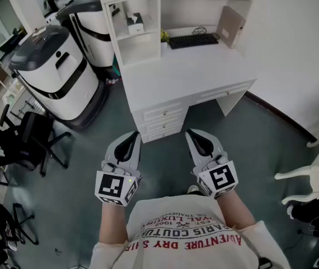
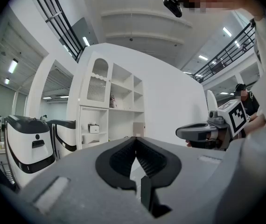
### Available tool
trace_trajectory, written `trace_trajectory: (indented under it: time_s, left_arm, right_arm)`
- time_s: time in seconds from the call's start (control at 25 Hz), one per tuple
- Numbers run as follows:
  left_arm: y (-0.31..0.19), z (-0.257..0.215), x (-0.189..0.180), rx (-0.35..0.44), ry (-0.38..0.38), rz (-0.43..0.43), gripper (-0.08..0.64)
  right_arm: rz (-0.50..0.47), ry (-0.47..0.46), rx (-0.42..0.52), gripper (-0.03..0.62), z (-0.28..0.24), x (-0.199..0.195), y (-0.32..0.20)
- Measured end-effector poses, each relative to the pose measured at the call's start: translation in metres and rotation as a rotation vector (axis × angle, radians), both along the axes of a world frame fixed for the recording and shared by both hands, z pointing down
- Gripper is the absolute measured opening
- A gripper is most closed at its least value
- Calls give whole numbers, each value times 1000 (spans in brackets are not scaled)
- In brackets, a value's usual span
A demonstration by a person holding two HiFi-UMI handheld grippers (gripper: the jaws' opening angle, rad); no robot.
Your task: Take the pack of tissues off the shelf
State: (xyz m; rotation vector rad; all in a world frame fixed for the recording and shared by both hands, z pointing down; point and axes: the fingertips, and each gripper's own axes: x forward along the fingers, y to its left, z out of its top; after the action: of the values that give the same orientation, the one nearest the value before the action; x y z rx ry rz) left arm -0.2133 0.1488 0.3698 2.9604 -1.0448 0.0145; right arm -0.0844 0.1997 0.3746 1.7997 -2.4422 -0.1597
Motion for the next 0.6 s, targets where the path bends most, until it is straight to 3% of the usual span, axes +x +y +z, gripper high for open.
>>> trace_trajectory:
  time_s: [0.48, 0.6]
  left_arm:
    - [-1, 6, -2, -14, 0, 13, 6]
    - [-4, 1, -5, -3, 36, -8, 6]
  right_arm:
    - [48, -30, -39, 0, 14, 7, 0]
    - [62, -46, -53, 0, 19, 10, -3]
